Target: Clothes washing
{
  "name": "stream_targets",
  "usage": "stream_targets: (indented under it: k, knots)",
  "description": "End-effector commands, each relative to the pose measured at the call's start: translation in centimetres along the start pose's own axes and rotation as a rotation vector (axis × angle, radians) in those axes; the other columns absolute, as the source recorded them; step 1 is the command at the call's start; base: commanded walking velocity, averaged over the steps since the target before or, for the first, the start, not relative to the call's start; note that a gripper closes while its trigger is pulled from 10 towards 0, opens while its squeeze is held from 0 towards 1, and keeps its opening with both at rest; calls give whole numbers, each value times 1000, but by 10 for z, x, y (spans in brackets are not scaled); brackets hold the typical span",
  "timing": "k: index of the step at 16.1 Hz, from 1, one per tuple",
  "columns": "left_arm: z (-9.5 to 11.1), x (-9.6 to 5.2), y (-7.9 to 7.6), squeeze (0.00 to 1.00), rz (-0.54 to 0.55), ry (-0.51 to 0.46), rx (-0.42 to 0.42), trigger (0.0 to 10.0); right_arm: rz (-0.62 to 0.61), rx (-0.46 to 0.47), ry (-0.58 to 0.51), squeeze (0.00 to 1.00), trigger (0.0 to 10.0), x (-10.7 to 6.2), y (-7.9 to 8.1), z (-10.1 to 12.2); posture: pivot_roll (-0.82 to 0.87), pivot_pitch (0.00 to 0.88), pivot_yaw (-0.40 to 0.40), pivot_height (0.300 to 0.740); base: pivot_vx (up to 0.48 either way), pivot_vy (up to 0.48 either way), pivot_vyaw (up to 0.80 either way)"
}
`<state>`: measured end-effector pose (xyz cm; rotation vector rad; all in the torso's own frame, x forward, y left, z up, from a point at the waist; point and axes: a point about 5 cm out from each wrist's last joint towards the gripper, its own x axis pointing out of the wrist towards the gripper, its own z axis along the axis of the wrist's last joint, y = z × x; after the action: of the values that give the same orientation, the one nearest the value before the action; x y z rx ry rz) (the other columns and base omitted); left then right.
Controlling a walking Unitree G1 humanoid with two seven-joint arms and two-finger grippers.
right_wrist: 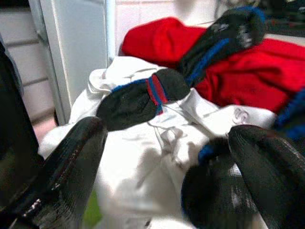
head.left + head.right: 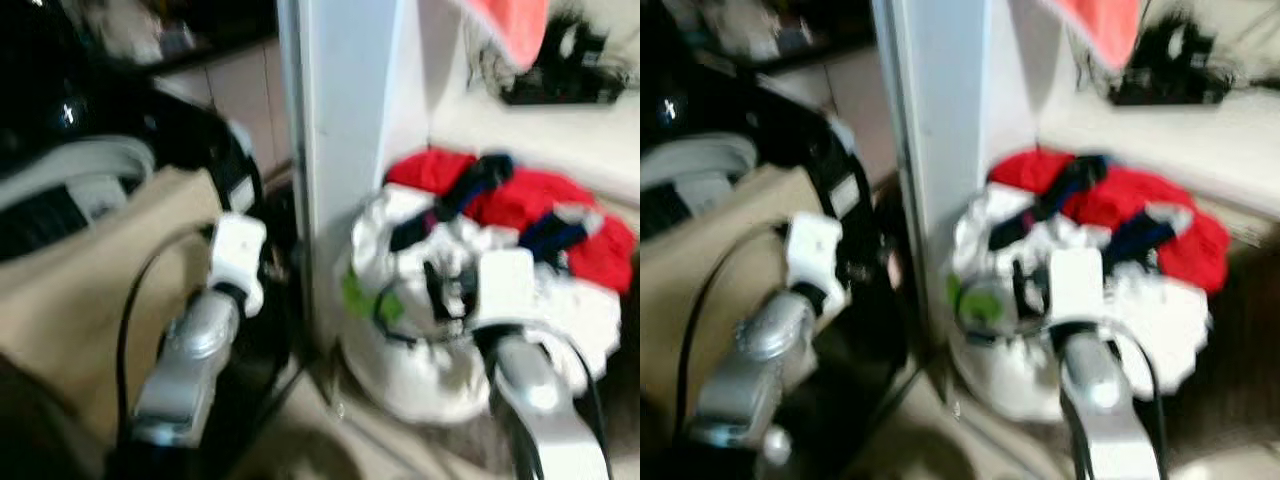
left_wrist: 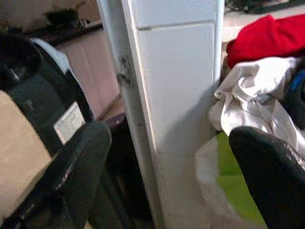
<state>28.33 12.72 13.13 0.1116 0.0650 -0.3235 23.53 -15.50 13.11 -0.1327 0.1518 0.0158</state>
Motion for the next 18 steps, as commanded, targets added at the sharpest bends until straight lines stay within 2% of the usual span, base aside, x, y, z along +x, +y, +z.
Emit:
stream_targets:
  k: [1, 2, 3, 5, 12, 13, 18]
  knots:
    - [3, 0, 6, 0, 13, -3, 12, 10000, 4, 6, -17, 0, 10000, 0, 3, 4, -127, 0, 32, 740, 0, 458, 0]
    - [3, 0, 6, 0, 13, -3, 11, 10000, 3, 6, -17, 0, 10000, 0, 3, 4, -127, 0, 32, 740, 0, 458, 0]
    - [5, 1, 5, 0, 12, -16, 71, 10000, 3, 6, -18, 0, 10000, 0, 3, 4, -130, 0, 33, 740, 0, 0, 0]
    - [7, 1, 1, 0, 0, -30, 134, 10000, 4, 6, -19, 0, 10000, 0, 3, 4, -131, 0, 33, 740, 0, -240, 0]
    - [6, 3, 0, 0, 35, -29, 87, 10000, -4, -6, -21, 0, 10000, 2, -1, 6, -132, 0, 26, 740, 0, -480, 0]
    - [5, 4, 2, 0, 57, -18, 38, 10000, -6, -11, -21, 0, 10000, 3, -3, 6, -132, 0, 25, 740, 0, 0, 0]
    - [8, 1, 9, 0, 81, -37, -26, 10000, 13, 4, -24, 0, 10000, 4, -2, 6, -127, 0, 21, 740, 61, 0, 0]
